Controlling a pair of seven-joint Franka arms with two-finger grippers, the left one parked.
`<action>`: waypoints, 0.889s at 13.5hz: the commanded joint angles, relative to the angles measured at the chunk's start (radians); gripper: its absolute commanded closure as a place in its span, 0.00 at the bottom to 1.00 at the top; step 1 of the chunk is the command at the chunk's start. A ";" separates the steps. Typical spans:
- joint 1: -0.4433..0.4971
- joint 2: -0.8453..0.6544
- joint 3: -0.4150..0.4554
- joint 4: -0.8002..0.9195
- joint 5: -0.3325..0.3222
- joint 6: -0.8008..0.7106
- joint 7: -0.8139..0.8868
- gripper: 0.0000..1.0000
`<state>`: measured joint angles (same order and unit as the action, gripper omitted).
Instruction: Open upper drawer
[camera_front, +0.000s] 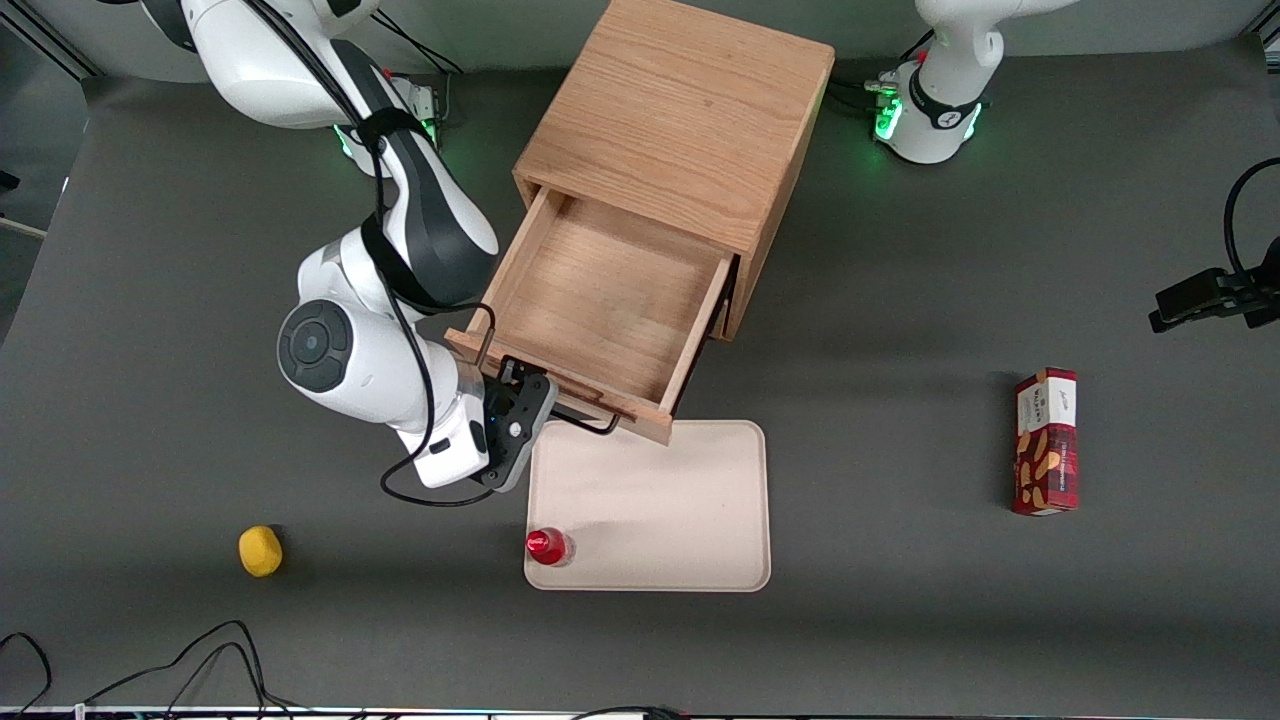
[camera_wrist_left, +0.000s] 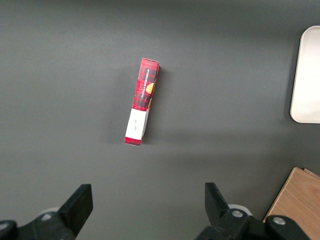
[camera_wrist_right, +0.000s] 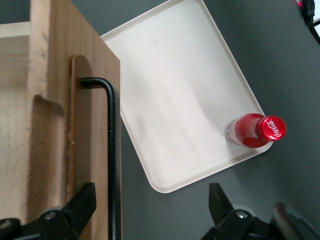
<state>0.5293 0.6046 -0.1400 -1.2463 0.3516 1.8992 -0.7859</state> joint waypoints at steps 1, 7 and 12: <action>-0.024 -0.063 -0.004 0.005 0.035 -0.077 -0.021 0.00; -0.173 -0.412 -0.003 -0.258 -0.008 -0.124 0.209 0.00; -0.305 -0.609 -0.003 -0.373 -0.227 -0.291 0.699 0.00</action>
<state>0.2554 0.0890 -0.1558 -1.5244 0.1920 1.6320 -0.2809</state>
